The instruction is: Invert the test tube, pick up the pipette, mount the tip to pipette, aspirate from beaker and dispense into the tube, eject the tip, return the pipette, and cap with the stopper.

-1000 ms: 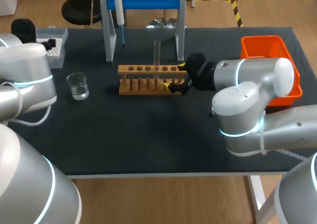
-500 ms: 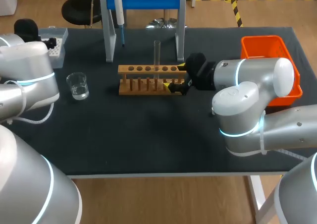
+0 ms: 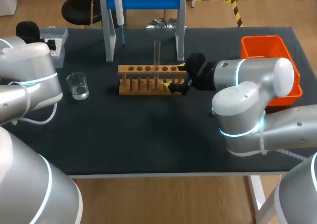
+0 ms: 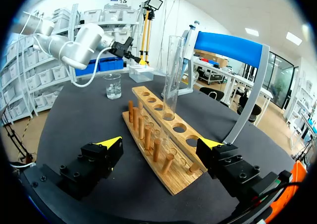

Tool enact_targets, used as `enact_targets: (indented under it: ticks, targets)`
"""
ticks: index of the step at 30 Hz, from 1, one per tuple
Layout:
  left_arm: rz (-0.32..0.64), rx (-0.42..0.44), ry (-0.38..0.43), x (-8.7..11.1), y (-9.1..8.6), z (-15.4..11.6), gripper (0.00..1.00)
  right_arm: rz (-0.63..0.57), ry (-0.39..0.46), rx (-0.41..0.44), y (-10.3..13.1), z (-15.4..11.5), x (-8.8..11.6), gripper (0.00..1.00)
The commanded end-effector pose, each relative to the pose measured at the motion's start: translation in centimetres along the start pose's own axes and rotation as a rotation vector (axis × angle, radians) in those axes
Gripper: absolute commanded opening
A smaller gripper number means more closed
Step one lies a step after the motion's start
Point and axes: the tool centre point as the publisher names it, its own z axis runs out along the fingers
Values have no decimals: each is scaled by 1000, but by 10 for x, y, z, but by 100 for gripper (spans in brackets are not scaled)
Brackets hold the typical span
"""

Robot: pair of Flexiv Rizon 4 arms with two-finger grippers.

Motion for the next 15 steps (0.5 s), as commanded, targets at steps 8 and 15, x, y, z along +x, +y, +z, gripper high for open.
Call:
enact_targets:
  ticks: [8, 15]
  targets:
    - [18, -8, -13, -5, 1, 10, 42, 0, 2, 4, 1, -1, 0, 100]
    - [23, -9, -13, -9, 0, 15, 42, 0, 2, 4, 1, -1, 0, 100]
